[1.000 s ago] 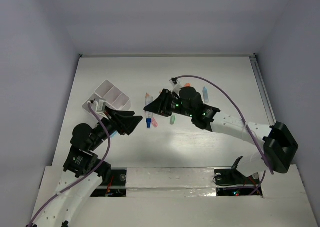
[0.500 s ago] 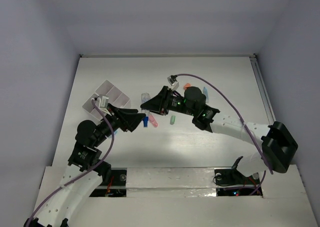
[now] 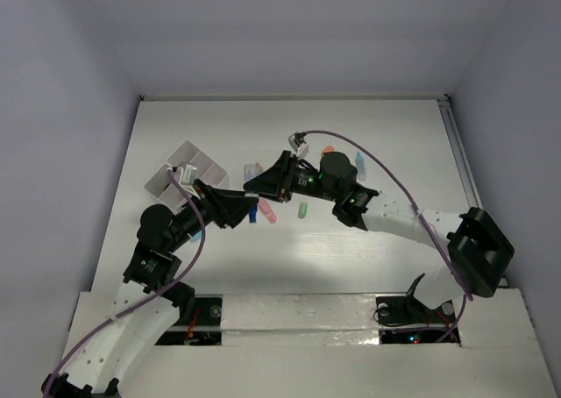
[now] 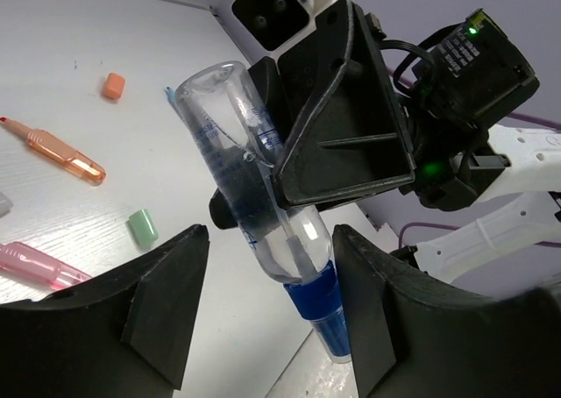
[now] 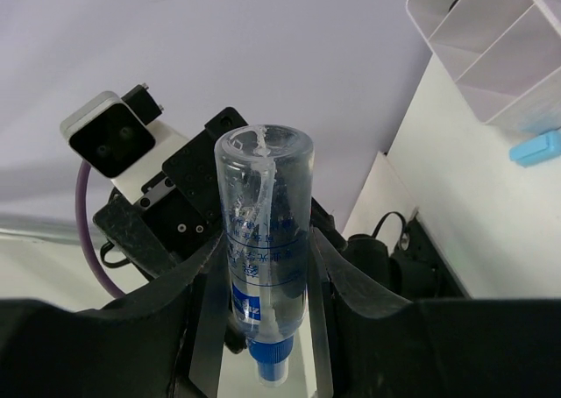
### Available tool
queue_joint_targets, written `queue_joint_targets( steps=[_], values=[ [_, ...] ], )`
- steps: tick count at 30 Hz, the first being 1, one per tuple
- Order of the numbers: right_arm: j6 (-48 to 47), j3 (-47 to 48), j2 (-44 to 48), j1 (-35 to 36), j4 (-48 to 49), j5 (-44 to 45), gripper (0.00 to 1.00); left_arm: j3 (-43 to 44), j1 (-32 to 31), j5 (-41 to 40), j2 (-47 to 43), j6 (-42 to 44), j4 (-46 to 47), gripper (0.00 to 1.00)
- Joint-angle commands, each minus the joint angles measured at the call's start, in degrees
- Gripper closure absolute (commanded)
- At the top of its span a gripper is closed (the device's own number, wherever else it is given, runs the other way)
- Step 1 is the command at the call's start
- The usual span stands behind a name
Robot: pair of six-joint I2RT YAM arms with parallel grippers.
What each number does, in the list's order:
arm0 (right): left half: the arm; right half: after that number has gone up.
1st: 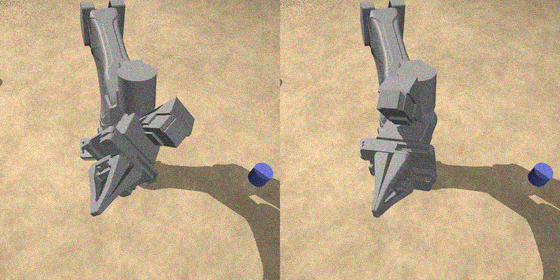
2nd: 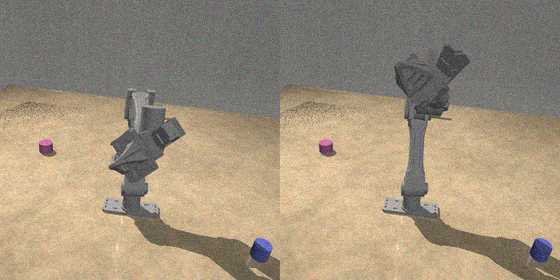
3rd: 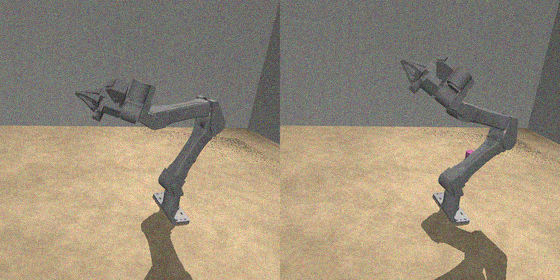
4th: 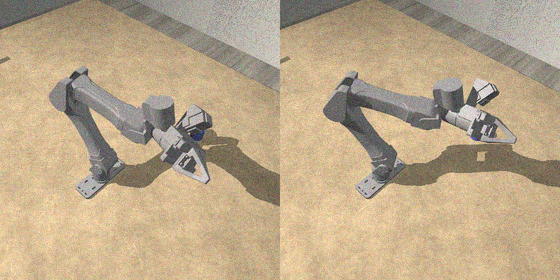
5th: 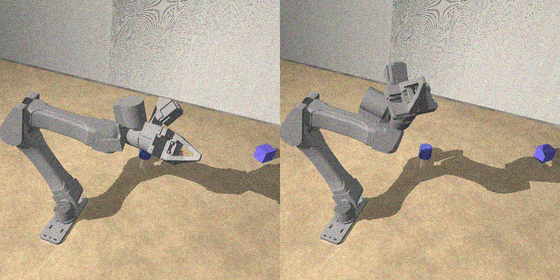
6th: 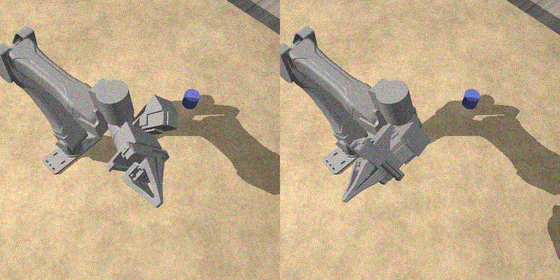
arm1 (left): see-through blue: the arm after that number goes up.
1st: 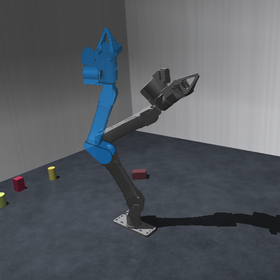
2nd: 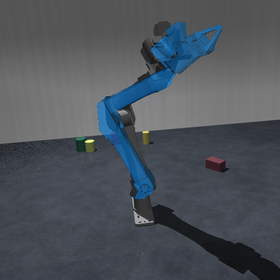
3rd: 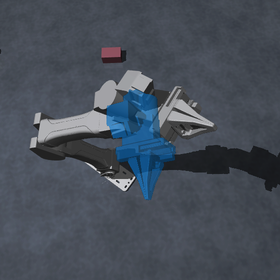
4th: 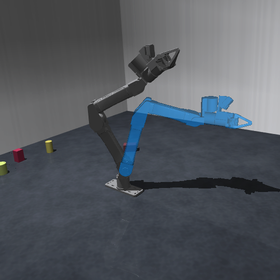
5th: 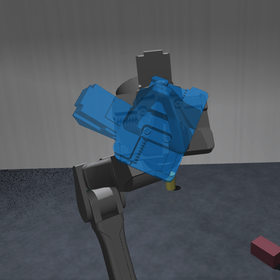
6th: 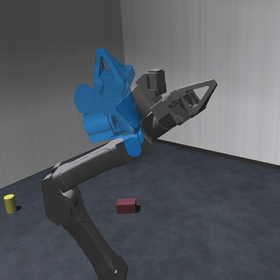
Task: Sort the stationery into containers
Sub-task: Place the stationery in the storage box.
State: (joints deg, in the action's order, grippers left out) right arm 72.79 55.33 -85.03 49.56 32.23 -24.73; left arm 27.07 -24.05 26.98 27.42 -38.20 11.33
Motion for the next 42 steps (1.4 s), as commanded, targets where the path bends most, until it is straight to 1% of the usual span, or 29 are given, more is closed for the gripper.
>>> queue_joint_targets(
  steps=[1,3,6,7,8,10,12,13,14,16,17,18,19,21,22,23,27,28,29,30,32,34,36,39,40,42],
  values=[
    [5.2,0.3,-1.8,-0.9,9.2,-4.4,0.82,1.5,-0.4,1.4,-0.2,1.5,3.2,0.44],
    [7.3,0.4,-3.4,-0.9,10.7,-6.2,0.82,2.1,-0.4,2.6,1.4,0.7,4.9,0.42],
    [7.4,0.7,-3.9,-0.9,11.5,-6.8,0.82,2.9,-0.4,2.6,3.3,0.1,5.8,0.43],
    [7.3,0.5,-3.7,-0.9,11.3,-6.6,0.82,3.1,-0.4,2.5,3.5,0.0,6.3,0.44],
    [7.1,0.3,-3.5,-0.9,11.0,-6.2,0.82,3.1,-0.4,2.4,3.6,-0.4,6.5,0.49],
    [6.7,0.1,-3.3,-0.9,10.7,-6.2,0.82,3.6,-0.4,2.3,3.9,-0.3,6.2,0.50],
    [8.1,-0.1,-3.6,-1.4,11.9,-6.8,0.82,4.0,-0.4,1.9,4.0,1.3,4.1,0.41],
    [8.7,-0.1,-3.9,-1.4,12.9,-7.3,0.82,4.8,-0.4,0.7,3.9,2.2,0.9,0.38],
    [9.5,-0.2,-4.3,-2.0,13.5,-8.3,0.82,5.4,-0.4,0.0,3.2,3.4,-0.9,0.30],
    [12.8,-0.4,-5.2,-2.8,16.4,-9.9,0.82,7.7,-0.4,-2.5,2.0,7.2,-4.5,0.25],
    [14.3,-0.5,-6.4,-3.7,17.7,-10.7,0.82,8.8,-0.4,-3.9,1.1,8.8,-8.4,0.21],
    [17.3,-0.6,-7.1,-4.3,19.1,-12.3,0.82,9.9,-0.4,-5.2,0.5,11.8,-10.3,0.20],
    [18.5,-0.7,-7.7,-4.3,21.7,-13.2,0.82,11.9,-0.4,-7.1,0.2,13.0,-13.6,0.19],
    [21.1,-0.9,-8.9,-4.3,23.8,-14.8,0.83,13.2,-0.4,-7.6,-0.2,14.4,-15.3,0.18],
    [21.5,-0.8,-9.2,-4.3,24.8,-15.1,0.83,13.6,-0.4,-6.3,0.0,14.5,-15.5,0.18],
    [21.9,-1.0,-9.4,-4.3,25.1,-15.3,0.83,13.6,-0.4,-5.2,1.0,14.6,-15.6,0.20],
    [21.8,-1.6,-9.1,-4.3,25.3,-15.0,0.83,13.5,-0.4,-0.7,3.2,13.7,-14.8,0.21],
    [21.7,-1.7,-8.8,-4.3,24.9,-14.8,0.83,13.4,-0.4,2.3,3.7,13.2,-13.5,0.21],
    [21.6,-1.7,-8.8,-4.3,25.0,-14.8,0.83,13.3,-0.4,3.2,4.7,12.2,-13.2,0.22],
    [21.3,-1.8,-8.7,-4.3,25.0,-14.6,0.83,13.3,-0.4,3.8,5.2,12.0,-13.2,0.23],
    [21.1,-1.8,-8.1,-4.3,25.0,-14.3,0.83,13.4,-0.4,2.6,5.8,12.1,-14.8,0.26],
    [20.1,-1.8,-7.5,-4.3,23.8,-13.7,0.83,13.7,-0.4,1.1,6.2,13.0,-16.8,0.26],
    [19.2,-1.6,-7.3,-4.3,22.8,-13.3,0.82,13.5,-0.9,2.3,6.8,12.4,-16.5,0.28],
    [19.2,-1.5,-7.6,-4.3,23.1,-13.2,0.82,12.2,-0.9,4.8,7.2,10.3,-13.4,0.29],
    [19.0,-1.5,-7.6,-4.3,22.7,-13.1,0.82,11.0,-0.9,5.3,7.3,8.0,-12.2,0.30],
    [17.9,-1.5,-7.4,-4.3,21.7,-12.5,0.82,9.4,-0.9,7.0,7.5,5.2,-7.7,0.34]
  ],
)
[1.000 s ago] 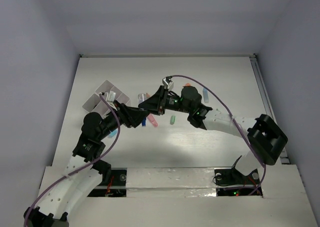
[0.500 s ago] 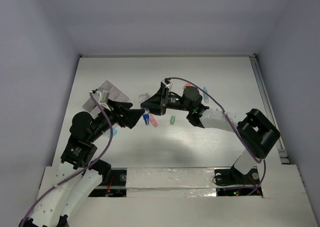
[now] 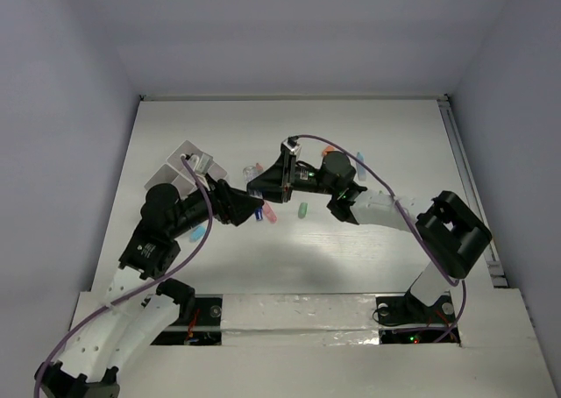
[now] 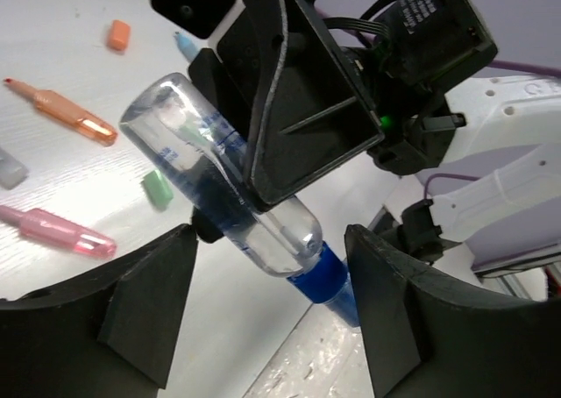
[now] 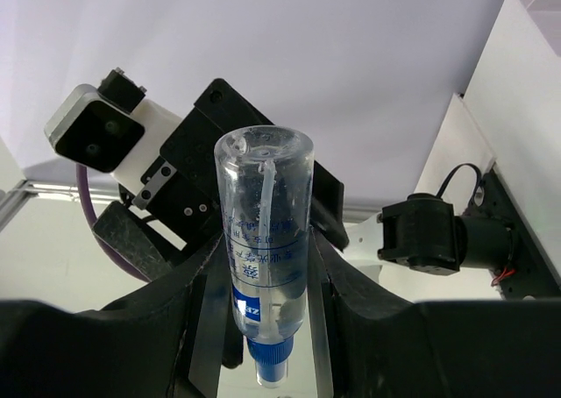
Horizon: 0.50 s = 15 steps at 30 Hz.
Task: Sort the stationery into containers
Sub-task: Place the stationery in the storage box.
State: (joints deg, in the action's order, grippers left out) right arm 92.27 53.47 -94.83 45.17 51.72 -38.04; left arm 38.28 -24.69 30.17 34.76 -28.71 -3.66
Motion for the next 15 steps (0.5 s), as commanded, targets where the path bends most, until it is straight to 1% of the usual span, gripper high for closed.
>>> queue_joint_targets(
  steps=[1,2,4,5,10,12,14,15],
  values=[
    [-3.0,0.5,2.6,0.1,0.5,1.2,0.82,-3.7,-0.3,4.4,0.1,-5.9,9.4,0.36],
    [-3.9,0.4,2.9,0.1,-0.4,1.7,0.82,-4.7,-0.3,5.7,0.0,-9.2,13.1,0.39],
    [-7.0,0.6,3.9,0.1,-3.6,3.0,0.82,-7.0,-0.3,7.6,-0.1,-12.1,16.4,0.43],
    [-8.1,0.5,4.3,0.1,-4.5,3.5,0.82,-7.4,-0.8,7.7,-0.3,-13.7,18.0,0.47],
    [-13.0,1.0,5.8,0.1,-9.7,6.5,0.82,-7.1,-0.8,7.4,-1.0,-14.8,17.4,0.54],
    [-13.0,0.8,5.7,0.1,-9.5,6.4,0.82,-6.7,-0.8,6.1,-1.0,-15.1,16.6,0.62],
    [-12.7,0.1,5.4,0.1,-8.7,6.3,0.82,-6.3,-0.8,3.8,-0.7,-15.3,14.9,0.69],
    [-12.6,-0.2,5.4,0.1,-8.3,6.4,0.82,-6.2,-0.8,3.3,-0.5,-15.3,14.7,0.74]
  ],
)
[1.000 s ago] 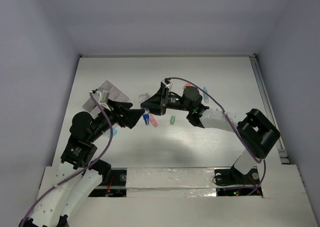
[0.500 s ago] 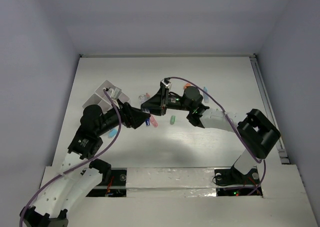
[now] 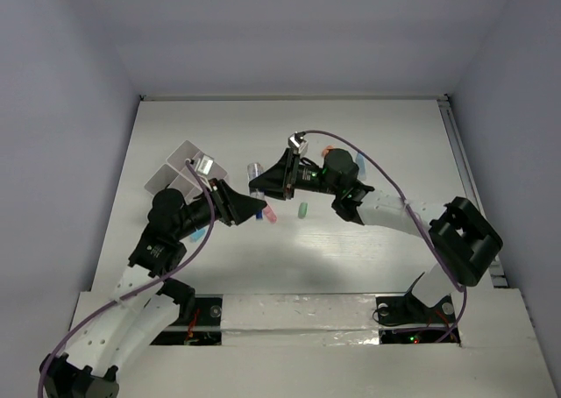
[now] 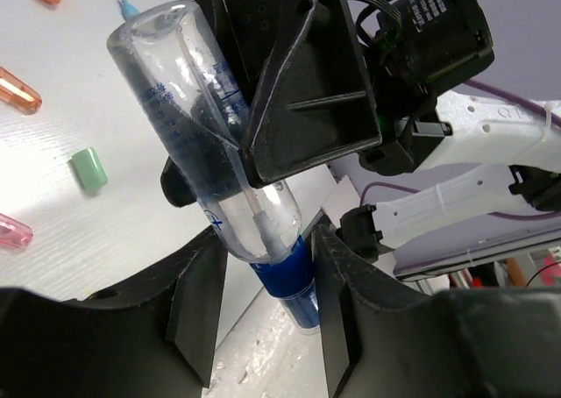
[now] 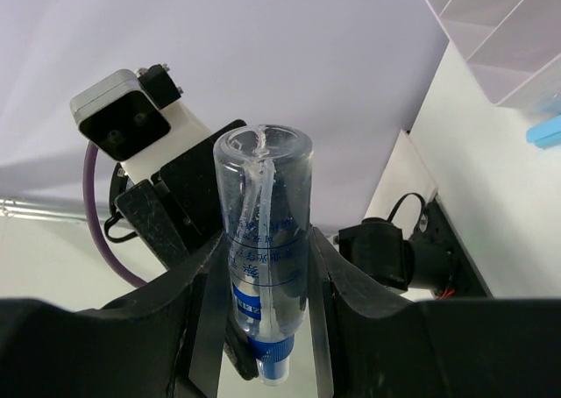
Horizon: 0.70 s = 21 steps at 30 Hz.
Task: Sort the stationery into containers
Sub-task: Place the stationery in the storage box.
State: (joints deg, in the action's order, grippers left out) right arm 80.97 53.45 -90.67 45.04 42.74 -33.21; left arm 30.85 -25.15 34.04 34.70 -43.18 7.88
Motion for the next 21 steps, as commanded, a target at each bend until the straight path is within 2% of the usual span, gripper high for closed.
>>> queue_joint_targets(
  steps=[1,2,4,7,8,9,10,11,13,14,15,16,18,21],
  values=[
    [-1.0,-0.5,1.1,0.2,1.5,1.6,0.81,1.2,-0.3,-0.6,-0.2,-0.9,3.2,0.78],
    [-0.8,-1.4,1.0,0.2,2.1,1.6,0.81,1.3,-0.3,-0.7,0.4,-0.9,2.9,0.88],
    [-0.4,-2.2,0.9,0.2,3.4,1.2,0.81,2.4,-0.3,-2.0,0.7,-0.2,1.7,1.00],
    [-1.2,-3.4,1.0,0.2,3.6,1.1,0.70,6.7,-0.3,-5.0,1.2,2.7,-5.3,1.00],
    [-2.1,-3.7,1.1,0.2,3.1,1.0,0.63,8.3,-0.3,-7.6,1.5,6.1,-11.6,1.00],
    [-3.0,-3.8,1.2,-0.4,2.5,0.6,0.47,10.4,-0.3,-9.0,2.9,8.1,-15.1,1.00],
    [-5.0,-4.0,1.9,-0.4,0.9,0.5,0.38,12.5,-0.3,-10.5,3.9,10.2,-19.1,1.00],
    [-5.9,-4.2,2.4,-1.5,0.2,0.6,0.24,16.8,-0.3,-13.8,6.1,14.1,-26.5,1.00],
    [-8.9,-5.7,5.1,-3.1,-2.5,0.3,0.14,20.8,-0.3,-17.0,8.5,17.6,-33.5,1.00],
    [-9.7,-6.5,6.4,-4.2,-3.4,0.3,0.06,24.4,-0.3,-20.6,11.1,18.8,-40.0,1.00],
    [-10.5,-8.4,8.6,-6.7,-4.2,-0.4,0.02,27.9,-0.3,-24.9,12.3,20.7,-45.4,1.00],
    [-10.4,-9.6,8.6,-8.3,-4.2,-1.4,0.00,29.3,-0.3,-25.0,13.4,21.4,-45.4,1.00],
    [-10.5,-12.0,11.3,-13.2,-3.7,-3.9,0.00,31.8,-0.3,-30.9,16.3,22.9,-50.8,1.00],
    [-12.2,-16.0,13.5,-16.9,-4.3,-7.1,0.00,34.8,1.8,-33.5,20.9,24.6,-56.0,1.00]
  ],
)
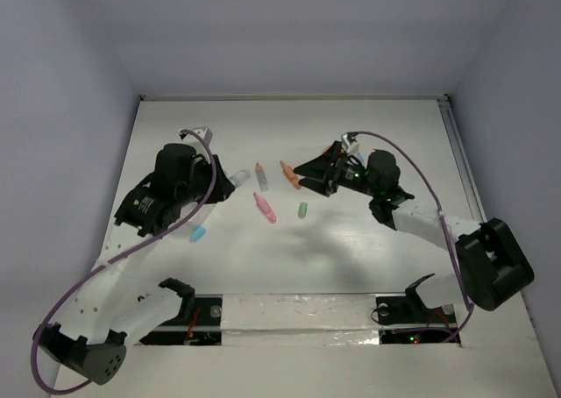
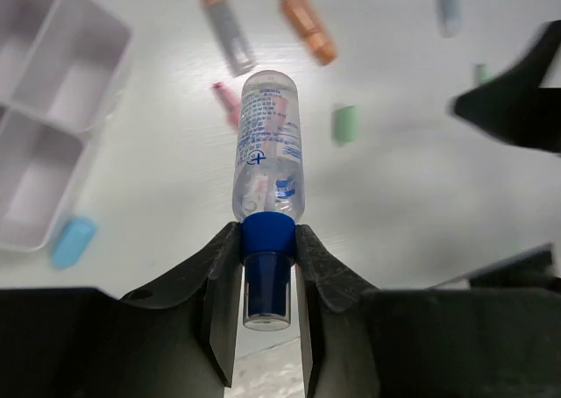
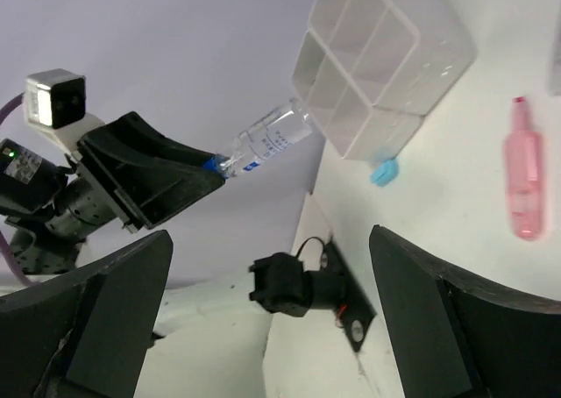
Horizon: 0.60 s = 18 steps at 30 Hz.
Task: Sort the stationery into containers
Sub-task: Place the stationery in the storage box.
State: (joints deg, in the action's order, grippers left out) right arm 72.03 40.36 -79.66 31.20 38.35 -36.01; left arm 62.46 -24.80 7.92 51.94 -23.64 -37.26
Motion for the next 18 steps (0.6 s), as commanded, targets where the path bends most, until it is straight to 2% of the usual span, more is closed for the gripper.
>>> queue_joint_targets(
  steps=[1,3,8,13,18],
  values=[
    [-4.7,-3.8,2.8,-3.7,-0.1,-4.8,0.00,4.2,2.2,-9.6,4.6,5.9,-12.0,1.00],
    [-8.9,-4.9,3.9,-4.3,-3.5,-5.0,0.00,5.6,2.7,-16.9,6.9,6.4,-15.1,1.00],
    [-17.7,-5.4,6.5,-4.3,-11.3,-1.9,0.00,7.8,4.4,-23.8,9.5,6.2,-20.3,1.00],
    [-22.8,-5.4,8.0,-4.3,-15.2,-1.3,0.00,8.8,5.1,-25.1,11.7,6.1,-21.7,1.00],
    [-23.9,-6.5,8.8,-4.3,-15.0,-2.2,0.00,8.7,6.3,-24.5,14.4,6.6,-21.4,1.00]
  ],
)
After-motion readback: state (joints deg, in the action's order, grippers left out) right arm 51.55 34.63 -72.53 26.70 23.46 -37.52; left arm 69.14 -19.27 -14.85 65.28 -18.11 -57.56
